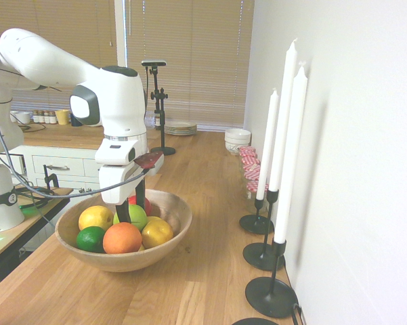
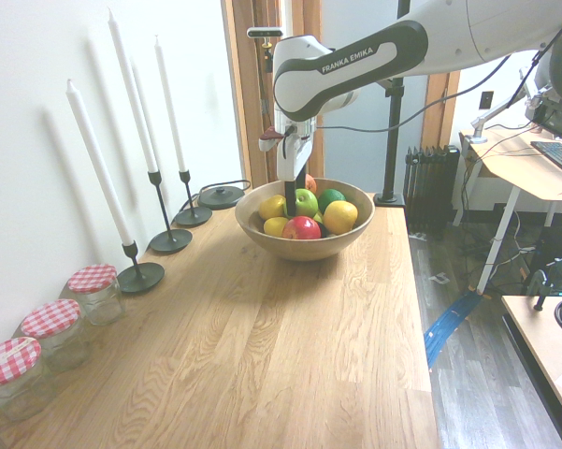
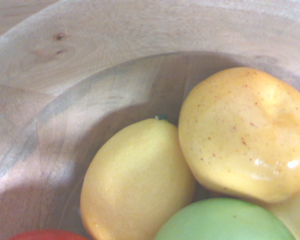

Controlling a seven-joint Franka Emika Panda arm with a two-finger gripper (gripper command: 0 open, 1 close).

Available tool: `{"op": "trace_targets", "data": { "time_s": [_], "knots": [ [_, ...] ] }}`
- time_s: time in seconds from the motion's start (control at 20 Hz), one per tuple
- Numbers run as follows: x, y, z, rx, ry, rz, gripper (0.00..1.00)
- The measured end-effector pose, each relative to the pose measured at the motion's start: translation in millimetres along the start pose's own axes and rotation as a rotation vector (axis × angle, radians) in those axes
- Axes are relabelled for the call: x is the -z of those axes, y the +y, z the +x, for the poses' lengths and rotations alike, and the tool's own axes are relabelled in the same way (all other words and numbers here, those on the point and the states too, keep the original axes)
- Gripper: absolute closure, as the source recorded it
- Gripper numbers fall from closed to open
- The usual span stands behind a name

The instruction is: Take green apple out of the basket

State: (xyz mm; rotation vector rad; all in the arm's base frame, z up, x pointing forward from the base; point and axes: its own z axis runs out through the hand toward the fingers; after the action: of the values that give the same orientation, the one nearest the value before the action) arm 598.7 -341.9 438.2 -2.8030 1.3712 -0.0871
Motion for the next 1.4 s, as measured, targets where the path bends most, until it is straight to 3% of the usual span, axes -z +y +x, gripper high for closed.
{"op": "trace_targets", "data": {
  "time_s": [0.4,0.65,0.85,1.0,1.15,1.4],
  "knots": [
    [9.7,-2.6,-2.3,-0.014,0.011,0.008,1.00],
    [91.9,-34.7,-39.0,-0.008,0.080,0.051,1.00],
    [170.8,-89.4,-108.6,0.027,0.143,0.077,1.00],
    [194.0,-144.4,-169.0,0.022,0.149,0.087,1.00],
    [175.4,-199.0,-224.8,0.010,0.122,0.085,1.00],
    [89.9,-265.1,-276.5,-0.030,0.082,0.081,1.00]
  ]
}}
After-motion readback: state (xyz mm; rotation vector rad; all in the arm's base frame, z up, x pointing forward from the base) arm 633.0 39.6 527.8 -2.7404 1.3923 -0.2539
